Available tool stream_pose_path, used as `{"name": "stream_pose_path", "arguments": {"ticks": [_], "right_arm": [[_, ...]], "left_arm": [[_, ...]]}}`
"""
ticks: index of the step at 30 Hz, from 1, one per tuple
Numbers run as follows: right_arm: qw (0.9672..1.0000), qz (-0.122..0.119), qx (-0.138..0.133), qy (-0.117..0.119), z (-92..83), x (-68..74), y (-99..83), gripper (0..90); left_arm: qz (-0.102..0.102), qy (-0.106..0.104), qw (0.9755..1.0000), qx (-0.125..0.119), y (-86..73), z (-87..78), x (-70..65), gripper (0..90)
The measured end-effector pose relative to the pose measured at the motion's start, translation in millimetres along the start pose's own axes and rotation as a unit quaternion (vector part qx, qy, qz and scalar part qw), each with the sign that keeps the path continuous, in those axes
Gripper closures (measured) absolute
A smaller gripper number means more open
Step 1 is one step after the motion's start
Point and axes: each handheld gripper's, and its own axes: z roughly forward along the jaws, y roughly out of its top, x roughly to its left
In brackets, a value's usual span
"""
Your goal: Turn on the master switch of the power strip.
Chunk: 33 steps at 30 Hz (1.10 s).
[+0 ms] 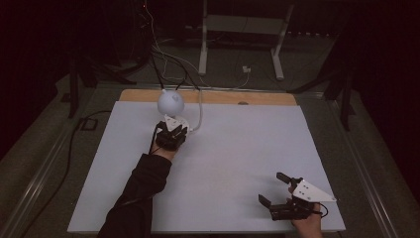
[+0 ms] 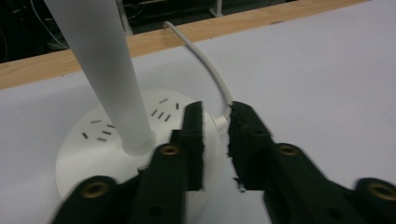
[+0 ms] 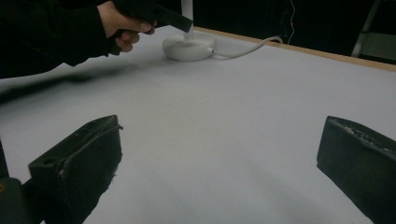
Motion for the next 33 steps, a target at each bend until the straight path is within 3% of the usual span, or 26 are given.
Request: {"name": "stream_pose_path", "arguments": {"ticks": [7,12,20,25,33], "right_arm": [[1.0000,0.002,0.000,0.000,-0.3,-0.2,-0.1,0.0],[1.0000,0.002,0.000,0.001,0.1,-0.5,-0.5,0.0],[1.0000,0.002,0.000,0.000,-0.1,-0.6,-0.6,0.0],[1.0000,0.000,0.001,0.001,-0.1,-0.4,-0.5,0.0],[1.0000,0.001,0.001,0.001,-0.3,-0.4,-0.5,0.0]], "left_arm": [[0.002,0.006,0.9999,0.009,2.0,6.7,3.6,89.0],[0.002,0.008,0.9998,0.017,-1.3,13.3,6.3,90.0],[0.026,0.019,0.9992,0.025,-5.5,19.6,5.4,90.0],[0.059,0.039,0.9968,0.037,-8.2,24.2,3.2,90.0],[0.071,0.039,0.9959,0.039,-8.3,24.8,0.7,90.0]]}}
